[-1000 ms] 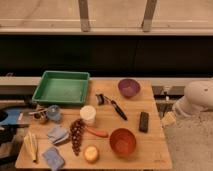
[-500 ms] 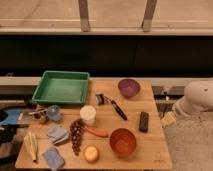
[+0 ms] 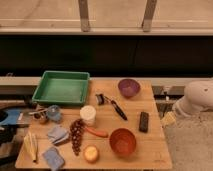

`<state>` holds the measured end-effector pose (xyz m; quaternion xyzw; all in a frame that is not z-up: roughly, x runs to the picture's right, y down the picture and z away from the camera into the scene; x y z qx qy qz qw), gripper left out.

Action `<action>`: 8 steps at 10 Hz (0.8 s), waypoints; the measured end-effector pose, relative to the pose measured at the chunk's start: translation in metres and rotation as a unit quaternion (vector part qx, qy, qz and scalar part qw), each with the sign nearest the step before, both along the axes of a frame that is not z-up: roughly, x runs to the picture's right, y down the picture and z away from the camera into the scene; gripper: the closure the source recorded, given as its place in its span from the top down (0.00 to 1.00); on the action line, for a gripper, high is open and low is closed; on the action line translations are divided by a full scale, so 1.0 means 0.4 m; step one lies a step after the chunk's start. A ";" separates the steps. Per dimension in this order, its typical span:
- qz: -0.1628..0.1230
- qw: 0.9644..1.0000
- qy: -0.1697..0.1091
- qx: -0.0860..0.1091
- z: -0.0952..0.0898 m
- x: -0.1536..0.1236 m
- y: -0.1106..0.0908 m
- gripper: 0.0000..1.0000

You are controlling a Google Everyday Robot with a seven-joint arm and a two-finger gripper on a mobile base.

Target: Place eraser in purple bowl

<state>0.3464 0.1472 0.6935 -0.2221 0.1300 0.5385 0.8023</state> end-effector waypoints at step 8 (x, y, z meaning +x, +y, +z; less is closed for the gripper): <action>0.001 0.999 -0.031 0.016 0.044 -0.126 -0.047 0.74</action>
